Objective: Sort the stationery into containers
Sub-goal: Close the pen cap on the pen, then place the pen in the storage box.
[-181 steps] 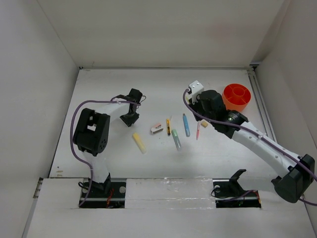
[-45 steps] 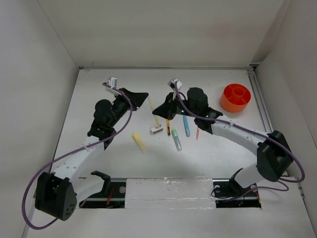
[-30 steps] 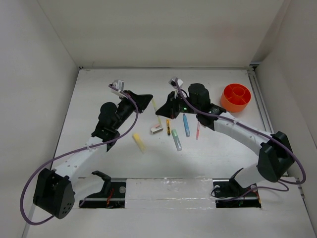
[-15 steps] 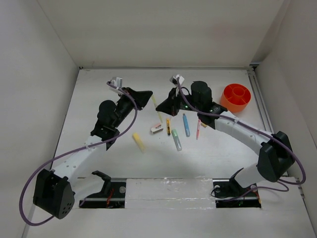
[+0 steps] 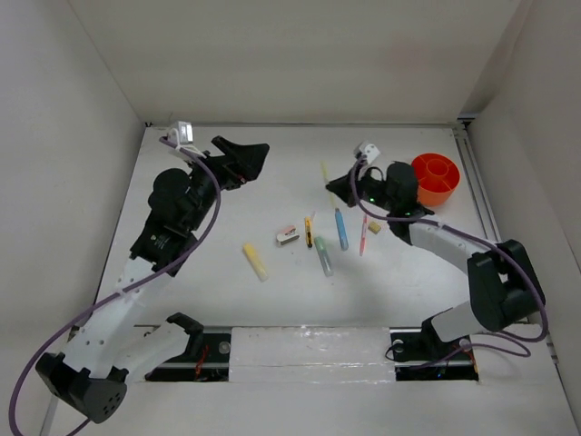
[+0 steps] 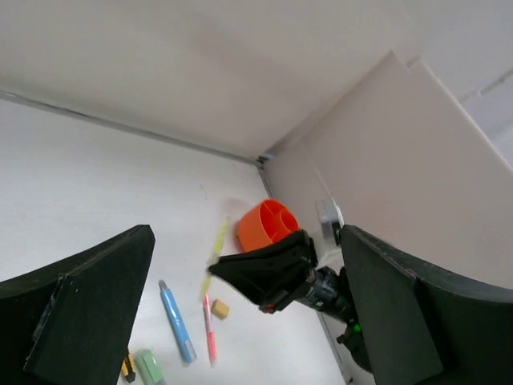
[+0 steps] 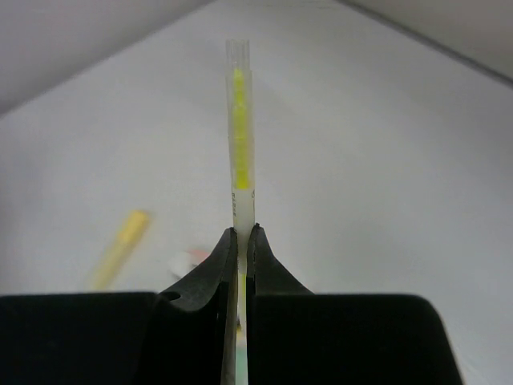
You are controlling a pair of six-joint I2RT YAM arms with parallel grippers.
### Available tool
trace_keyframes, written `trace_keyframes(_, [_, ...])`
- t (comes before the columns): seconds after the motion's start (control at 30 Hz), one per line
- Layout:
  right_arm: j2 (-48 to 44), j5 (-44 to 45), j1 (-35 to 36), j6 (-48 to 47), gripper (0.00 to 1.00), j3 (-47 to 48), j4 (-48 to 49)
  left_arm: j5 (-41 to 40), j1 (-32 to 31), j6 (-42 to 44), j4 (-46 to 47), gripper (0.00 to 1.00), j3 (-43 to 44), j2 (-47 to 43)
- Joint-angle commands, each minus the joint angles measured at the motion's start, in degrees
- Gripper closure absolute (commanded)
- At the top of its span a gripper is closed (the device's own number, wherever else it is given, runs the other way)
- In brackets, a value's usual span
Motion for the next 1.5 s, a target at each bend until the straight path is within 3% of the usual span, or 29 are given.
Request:
trace_keyframes(0.0, [-6.83, 5.09, -9.47, -10.83, 1.0, -4.97, 7.76, -11.62, -0.01, -1.58, -15.08, 0.0, 6.93, -1.08])
trace_keyframes(0.07, [-8.43, 9.04, -14.56, -16.22, 1.0, -5.5, 5.56, -13.93, -0.01, 0.68, -20.18, 0.0, 7.56, -1.07])
trace_keyframes(0.17, [-9.05, 6.8, -20.19, -23.52, 1.0, -4.28, 2.66, -13.23, -0.01, 3.24, -21.35, 0.0, 5.72, -1.07])
trace_keyframes(0.33, [-5.64, 6.25, -26.27, -23.28, 1.0, 0.54, 1.95, -10.16, -0.01, 5.1, -20.83, 0.0, 2.38, -3.09])
trace_keyframes(0.5, [-1.24, 9.59, -30.58, -20.29, 1.0, 0.39, 10.19, -3.74, -0.01, 6.32, -19.6, 0.0, 2.37, -3.09])
trace_keyframes(0.6, [2.8, 3.55, -34.8, -13.71, 1.0, -1.2, 21.41, -1.02, -0.01, 6.33, -18.19, 0.0, 1.84, -3.09])
trace_keyframes(0.77, [6.32, 1.68, -35.33, -12.72, 1.0, -0.32, 23.74, 0.4, -0.01, 6.33, -16.96, 0.0, 1.32, -2.57])
trace_keyframes(1.1, [8.17, 9.85, -35.33, -11.15, 1.0, -4.18, 28.75, 1.45, -0.01, 6.85, -15.9, 0.0, 0.79, -2.57])
trace_keyframes(1.37, [10.54, 9.86, -35.86, -8.15, 1.0, -7.43, 35.08, 3.03, -0.01, 6.85, -15.38, 0.0, 0.79, -2.57])
trace_keyframes(1.47, [10.55, 9.86, -35.86, -7.63, 1.0, -6.65, 33.25, 3.03, -0.01, 7.38, -15.38, 0.0, 0.79, -2.57])
